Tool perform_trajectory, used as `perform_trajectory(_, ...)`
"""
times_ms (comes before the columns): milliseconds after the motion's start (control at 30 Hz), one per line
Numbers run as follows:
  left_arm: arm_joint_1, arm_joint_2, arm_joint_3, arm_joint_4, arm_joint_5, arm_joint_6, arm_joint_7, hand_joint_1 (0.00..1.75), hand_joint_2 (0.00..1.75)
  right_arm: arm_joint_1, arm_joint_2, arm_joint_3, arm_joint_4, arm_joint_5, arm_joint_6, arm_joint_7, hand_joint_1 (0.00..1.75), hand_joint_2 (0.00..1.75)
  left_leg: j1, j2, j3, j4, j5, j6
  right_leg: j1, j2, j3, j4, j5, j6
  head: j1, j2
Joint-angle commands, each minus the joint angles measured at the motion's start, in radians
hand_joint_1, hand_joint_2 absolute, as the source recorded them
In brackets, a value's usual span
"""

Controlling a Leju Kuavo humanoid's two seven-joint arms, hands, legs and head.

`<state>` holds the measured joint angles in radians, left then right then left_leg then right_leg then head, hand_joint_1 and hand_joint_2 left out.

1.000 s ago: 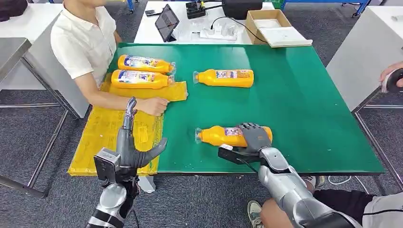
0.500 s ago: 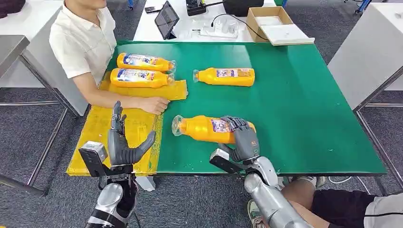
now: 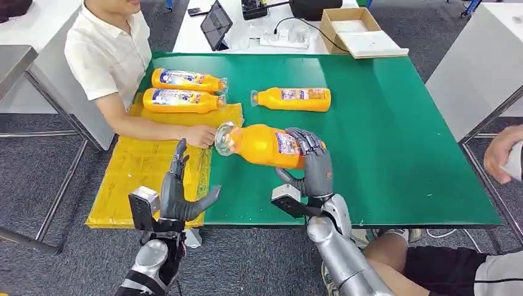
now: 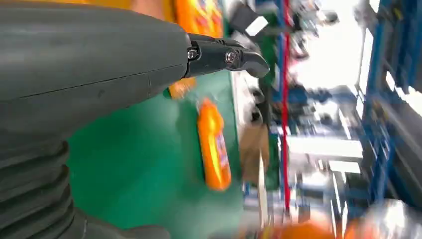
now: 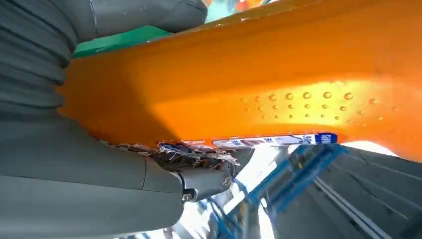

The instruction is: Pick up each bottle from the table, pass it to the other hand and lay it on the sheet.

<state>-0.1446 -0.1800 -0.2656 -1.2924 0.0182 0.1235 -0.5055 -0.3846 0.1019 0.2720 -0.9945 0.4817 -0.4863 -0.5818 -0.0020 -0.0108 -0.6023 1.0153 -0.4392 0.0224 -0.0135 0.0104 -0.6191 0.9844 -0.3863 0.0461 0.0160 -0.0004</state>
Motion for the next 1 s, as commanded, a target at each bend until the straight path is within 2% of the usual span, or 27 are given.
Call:
perform_trajectory(33,-0.039,0.038,-0.119,0.080,-0.030,-0.076,0.012,0.00,1.75,-0.147,0.085,-0.010,0.255,-0.151,0.117,-0.101,1.75,1.75,0.000,0.003,0.002,-0.001,0.000,-0.001,0.000,0.002,0.001,0.000,0.000,-0.001,0.000,0.000)
perform_trajectory(133,-0.061,0.021,-0.127,0.096,0.004,-0.104,-0.010,0.00,1.75,-0.186,0.122,0.043,0.359,-0.120,0.140,-0.082,1.75,1.75,0.000,0.003,0.002,0.000,0.000,-0.001,0.000,0.001,0.000,0.000,0.000,-0.001,0.000,0.000)
perform_trajectory(233,-0.070,0.015,-0.126,0.099,0.013,-0.104,-0.004,0.00,1.75,-0.184,0.140,0.062,0.382,-0.107,0.131,-0.098,1.75,1.75,0.000,0.002,0.002,0.000,0.000,-0.001,0.000,0.001,0.000,0.000,0.000,-0.001,0.000,0.000)
perform_trajectory(300,-0.086,0.003,-0.114,0.118,0.059,-0.124,0.028,0.00,1.75,-0.172,0.158,0.105,0.400,-0.088,0.130,-0.116,1.75,1.75,0.001,0.002,0.003,-0.001,-0.001,-0.001,0.001,0.001,0.002,0.000,-0.001,-0.002,0.000,0.000)
perform_trajectory(333,-0.099,-0.010,-0.100,0.149,0.195,-0.220,0.114,0.00,1.75,-0.144,0.162,0.154,0.370,-0.080,0.135,-0.116,1.75,1.75,0.001,0.002,0.002,-0.001,0.000,-0.001,0.001,0.001,0.001,0.000,0.000,-0.001,0.000,0.000)
perform_trajectory(367,-0.102,-0.011,-0.102,0.156,0.203,-0.220,0.115,0.00,1.75,-0.132,0.165,0.172,0.359,-0.076,0.130,-0.116,1.75,1.75,0.001,0.002,0.005,-0.001,-0.001,-0.002,0.001,0.001,0.003,0.000,-0.001,-0.002,0.000,0.000)
perform_trajectory(467,-0.112,-0.041,-0.084,0.159,0.248,-0.181,0.081,0.00,1.75,-0.101,0.177,0.251,0.336,-0.073,0.095,-0.116,1.75,1.75,0.001,0.001,0.004,-0.001,-0.001,-0.001,0.001,-0.001,0.003,-0.001,-0.001,-0.002,0.000,0.000)
perform_trajectory(633,-0.112,-0.037,-0.091,0.144,0.256,-0.174,0.089,0.00,1.75,-0.104,0.174,0.264,0.339,-0.086,0.089,-0.116,1.75,1.75,0.000,0.000,0.001,-0.001,0.000,-0.001,0.000,-0.002,-0.001,0.000,-0.001,-0.001,0.000,0.000)
perform_trajectory(867,-0.111,-0.036,-0.092,0.142,0.263,-0.169,0.088,0.00,1.75,-0.106,0.171,0.269,0.339,-0.097,0.091,-0.116,1.75,1.75,0.001,0.001,0.003,-0.001,-0.001,-0.002,0.001,-0.002,0.002,-0.001,-0.002,-0.002,0.000,0.000)
perform_trajectory(1000,-0.101,-0.066,-0.047,0.081,0.304,-0.081,0.045,0.00,1.75,-0.053,0.184,0.353,0.287,-0.113,0.070,-0.116,1.75,1.75,0.001,0.000,0.002,-0.001,-0.001,-0.002,0.001,-0.002,0.001,0.000,-0.002,-0.002,0.000,0.000)
